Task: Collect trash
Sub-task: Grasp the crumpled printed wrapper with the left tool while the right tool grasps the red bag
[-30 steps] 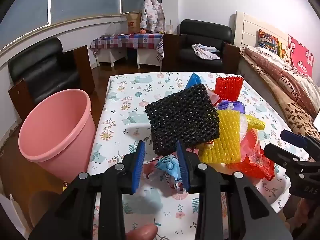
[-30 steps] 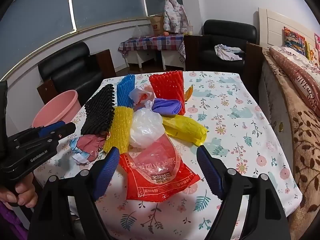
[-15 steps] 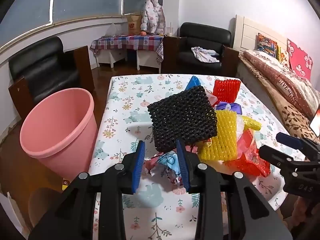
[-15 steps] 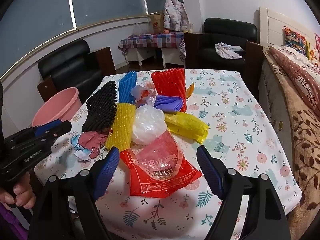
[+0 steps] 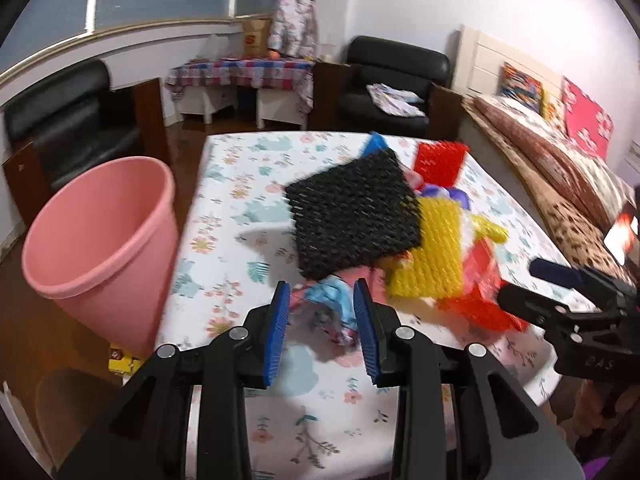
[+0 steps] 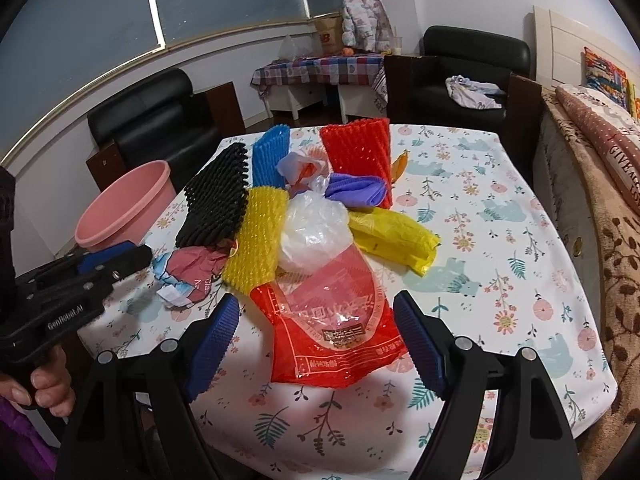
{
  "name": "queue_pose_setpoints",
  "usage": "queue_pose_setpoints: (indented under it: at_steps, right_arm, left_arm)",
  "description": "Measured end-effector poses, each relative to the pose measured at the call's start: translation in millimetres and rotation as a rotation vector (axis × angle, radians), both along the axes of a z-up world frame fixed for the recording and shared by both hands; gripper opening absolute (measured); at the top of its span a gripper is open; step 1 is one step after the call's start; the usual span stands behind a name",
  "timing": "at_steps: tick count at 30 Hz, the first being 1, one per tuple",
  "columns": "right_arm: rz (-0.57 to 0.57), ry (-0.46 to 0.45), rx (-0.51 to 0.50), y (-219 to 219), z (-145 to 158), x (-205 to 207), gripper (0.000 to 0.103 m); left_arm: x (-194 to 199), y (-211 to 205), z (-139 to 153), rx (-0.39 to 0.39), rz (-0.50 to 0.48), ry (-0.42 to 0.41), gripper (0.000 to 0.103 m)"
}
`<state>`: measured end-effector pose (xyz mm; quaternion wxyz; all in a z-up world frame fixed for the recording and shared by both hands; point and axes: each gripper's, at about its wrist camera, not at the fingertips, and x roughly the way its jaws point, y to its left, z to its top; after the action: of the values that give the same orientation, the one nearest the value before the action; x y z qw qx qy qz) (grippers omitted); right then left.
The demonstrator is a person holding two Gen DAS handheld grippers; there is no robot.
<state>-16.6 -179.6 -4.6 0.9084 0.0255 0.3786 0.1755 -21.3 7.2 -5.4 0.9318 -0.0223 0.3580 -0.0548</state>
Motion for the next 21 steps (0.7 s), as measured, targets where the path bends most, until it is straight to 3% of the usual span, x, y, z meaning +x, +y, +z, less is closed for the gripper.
queue_pose_setpoints:
  at_steps: [7,14,17,21]
  right_arm:
    - [0.024,0.016,0.021,-0.5,-5.7,4.7,0.078]
    - [0.043,0.061,0.033,-0.1,-14.8,12.6,0.078]
    - [0.058,0.066,0.041,0.4,-15.9,13.5,0.078]
    - [0.071,0.063,0.061,-1.1,-15.9,13.9,0.078]
  left_arm:
    - [12.9,-5.4,-15.4,0.021,-0.002,0.082,0.033]
    - [17.1,-4.7,-18.9,0.019,-0.007,0.095,0.032]
    - [17.1,-9.1,-17.9,0.018,-0.04,0.095,0.013]
    - [15.7,-14.8,-15.8,0.036,-0.057,0.09,0.007]
